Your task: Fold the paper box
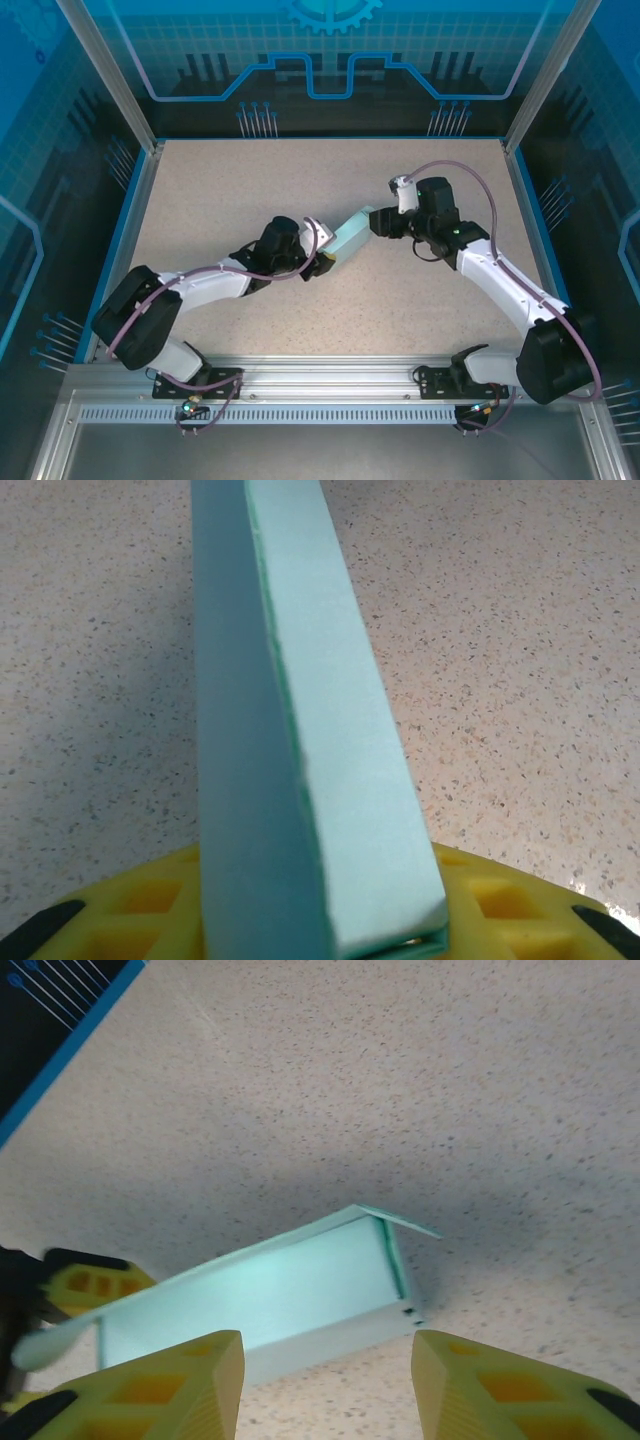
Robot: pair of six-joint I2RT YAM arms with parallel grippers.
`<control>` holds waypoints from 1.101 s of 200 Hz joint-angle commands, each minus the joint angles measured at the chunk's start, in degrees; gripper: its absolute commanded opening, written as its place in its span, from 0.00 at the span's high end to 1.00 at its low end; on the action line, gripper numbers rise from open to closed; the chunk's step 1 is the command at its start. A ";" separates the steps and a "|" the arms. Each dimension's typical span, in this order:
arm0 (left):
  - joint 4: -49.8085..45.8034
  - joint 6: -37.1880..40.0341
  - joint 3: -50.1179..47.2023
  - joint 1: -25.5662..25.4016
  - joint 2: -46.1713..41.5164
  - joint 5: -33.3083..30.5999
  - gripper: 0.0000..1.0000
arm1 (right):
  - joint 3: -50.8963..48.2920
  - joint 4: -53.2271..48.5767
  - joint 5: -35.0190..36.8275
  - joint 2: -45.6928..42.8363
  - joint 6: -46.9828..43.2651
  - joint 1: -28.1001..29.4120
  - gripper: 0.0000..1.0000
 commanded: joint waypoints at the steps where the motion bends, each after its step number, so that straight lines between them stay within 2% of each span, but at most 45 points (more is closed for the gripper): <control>1: -3.04 5.16 1.65 1.92 -2.58 5.11 0.73 | 0.74 0.97 0.26 -0.11 -9.33 -0.82 0.51; 60: -4.89 9.07 2.28 8.39 -2.97 14.81 0.73 | 2.63 4.84 -4.08 5.42 -24.30 -1.24 0.50; 94: -12.64 13.11 4.78 9.96 -3.05 15.67 0.73 | 6.71 -2.35 -9.61 7.72 -34.97 -1.26 0.49; 117: -14.90 14.84 5.72 11.80 -3.24 18.02 0.73 | 8.54 -6.65 -10.75 8.94 -40.45 -1.25 0.49; 173: -17.14 18.17 5.84 12.65 -2.51 21.89 0.72 | 6.73 -9.31 -6.80 7.59 -47.78 -1.26 0.50; 220: -18.24 18.79 7.00 12.68 -0.51 22.60 0.72 | 7.00 -8.30 -6.46 8.74 -48.38 -1.11 0.51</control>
